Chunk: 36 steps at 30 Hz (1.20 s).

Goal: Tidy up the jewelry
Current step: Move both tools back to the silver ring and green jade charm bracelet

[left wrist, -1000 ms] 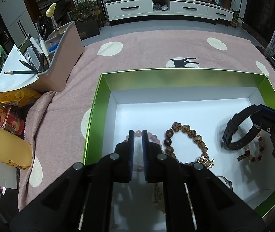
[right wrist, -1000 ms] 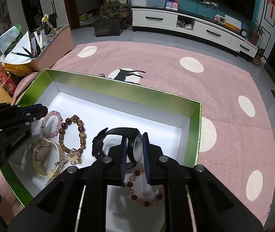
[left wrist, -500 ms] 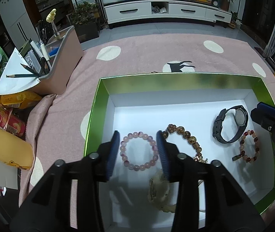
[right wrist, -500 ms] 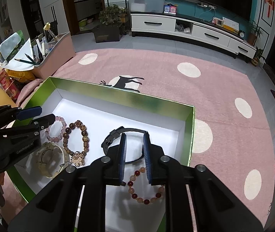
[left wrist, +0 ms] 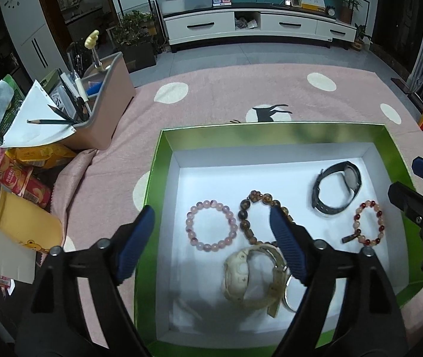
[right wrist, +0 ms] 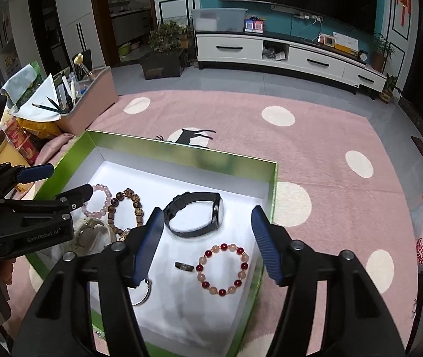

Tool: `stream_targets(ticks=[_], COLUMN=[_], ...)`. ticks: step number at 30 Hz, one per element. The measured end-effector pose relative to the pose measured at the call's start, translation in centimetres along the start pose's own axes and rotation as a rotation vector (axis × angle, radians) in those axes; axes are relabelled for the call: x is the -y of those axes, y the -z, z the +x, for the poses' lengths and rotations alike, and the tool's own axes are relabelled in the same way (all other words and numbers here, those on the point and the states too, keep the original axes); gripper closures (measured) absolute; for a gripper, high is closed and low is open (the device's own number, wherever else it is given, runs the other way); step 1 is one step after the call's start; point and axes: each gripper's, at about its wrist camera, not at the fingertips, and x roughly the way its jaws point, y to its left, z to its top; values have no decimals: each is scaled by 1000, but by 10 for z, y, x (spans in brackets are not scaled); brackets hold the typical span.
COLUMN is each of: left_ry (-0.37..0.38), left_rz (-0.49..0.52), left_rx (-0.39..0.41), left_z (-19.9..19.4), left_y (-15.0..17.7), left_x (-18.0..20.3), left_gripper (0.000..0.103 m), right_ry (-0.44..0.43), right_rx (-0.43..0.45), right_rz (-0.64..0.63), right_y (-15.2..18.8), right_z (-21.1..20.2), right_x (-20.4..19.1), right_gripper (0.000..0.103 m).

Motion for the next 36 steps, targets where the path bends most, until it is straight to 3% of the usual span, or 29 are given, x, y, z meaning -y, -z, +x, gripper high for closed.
stream_targets(ticks=[11, 16, 21, 36], left_ry=[-4, 0, 10, 5], left_rz=[0, -3, -4, -19], left_rx=[42, 61, 77, 91], left_z=[-39, -57, -73, -102], left_y=[11, 22, 35, 70], left_x=[6, 6, 7, 3], left_gripper=[10, 4, 2, 2], right_ry=[-9, -16, -31, -52], right_rx=[50, 73, 86, 99], right_rz=[14, 18, 17, 23], right_y=[13, 23, 34, 66], right_z=[-40, -60, -76, -109], right_x=[-1, -2, -4, -10], right_gripper=[32, 20, 15, 15])
